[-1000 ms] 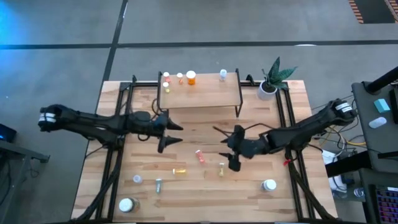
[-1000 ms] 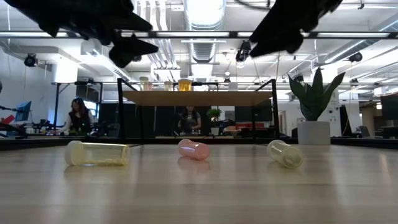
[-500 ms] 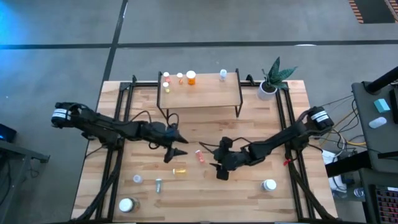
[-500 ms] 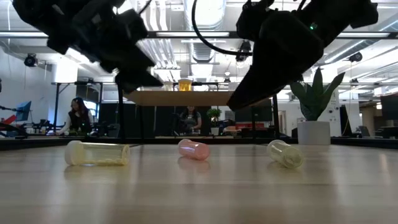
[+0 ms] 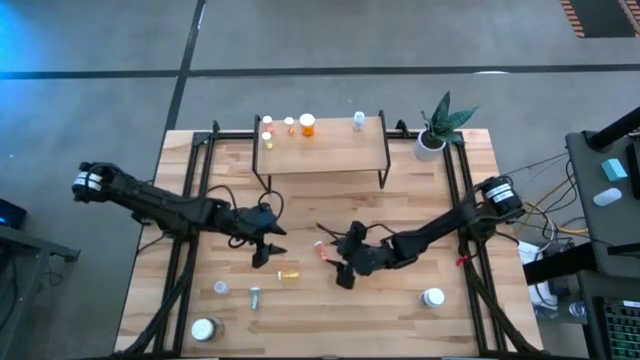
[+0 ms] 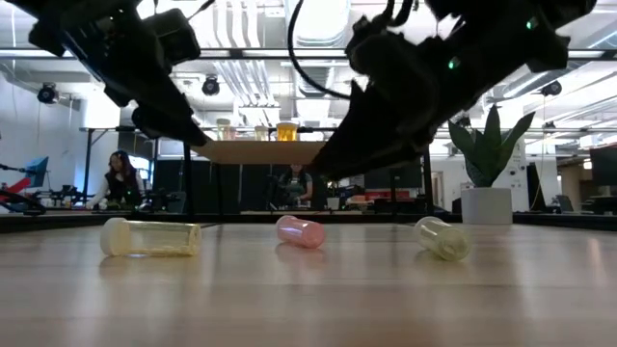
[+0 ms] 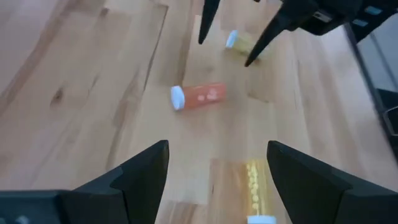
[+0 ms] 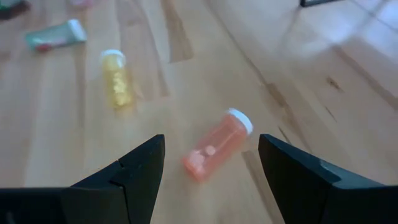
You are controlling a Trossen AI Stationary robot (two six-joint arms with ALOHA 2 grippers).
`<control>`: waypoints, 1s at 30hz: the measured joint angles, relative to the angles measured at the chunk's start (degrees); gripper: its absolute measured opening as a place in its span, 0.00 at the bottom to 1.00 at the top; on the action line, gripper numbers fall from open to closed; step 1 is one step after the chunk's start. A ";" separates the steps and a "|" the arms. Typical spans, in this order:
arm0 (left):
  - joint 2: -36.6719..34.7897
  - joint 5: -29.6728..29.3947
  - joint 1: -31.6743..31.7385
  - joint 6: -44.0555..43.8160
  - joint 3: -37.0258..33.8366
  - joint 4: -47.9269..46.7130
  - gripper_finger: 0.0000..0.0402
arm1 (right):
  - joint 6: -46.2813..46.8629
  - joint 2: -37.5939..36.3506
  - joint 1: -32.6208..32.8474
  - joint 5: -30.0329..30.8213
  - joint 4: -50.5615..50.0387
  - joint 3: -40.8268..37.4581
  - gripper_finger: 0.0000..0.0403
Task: Pick and place medicine bottles onto shelf by color
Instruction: Put the pink pill bottle on the shelf
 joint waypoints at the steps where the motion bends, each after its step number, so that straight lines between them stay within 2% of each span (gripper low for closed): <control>1: 0.05 -0.61 -0.30 -0.03 0.00 -0.20 0.64 | 0.72 0.43 -0.01 0.22 0.30 0.01 0.62; 11: 0.53 -2.79 -0.72 -0.50 0.00 0.38 0.64 | 2.65 7.47 -0.15 0.20 0.59 5.74 0.62; 20: 1.44 -2.77 -0.78 -1.49 0.00 0.35 0.64 | 6.43 15.21 -0.15 7.23 -19.74 18.17 0.61; 25: 1.43 -2.76 -0.87 -2.72 0.07 0.45 0.64 | 8.17 17.45 -0.09 7.59 -23.65 21.12 0.56; 30: 1.38 -2.73 -0.89 -2.92 0.07 0.38 0.64 | 9.70 17.18 -0.11 5.88 -24.36 20.59 0.51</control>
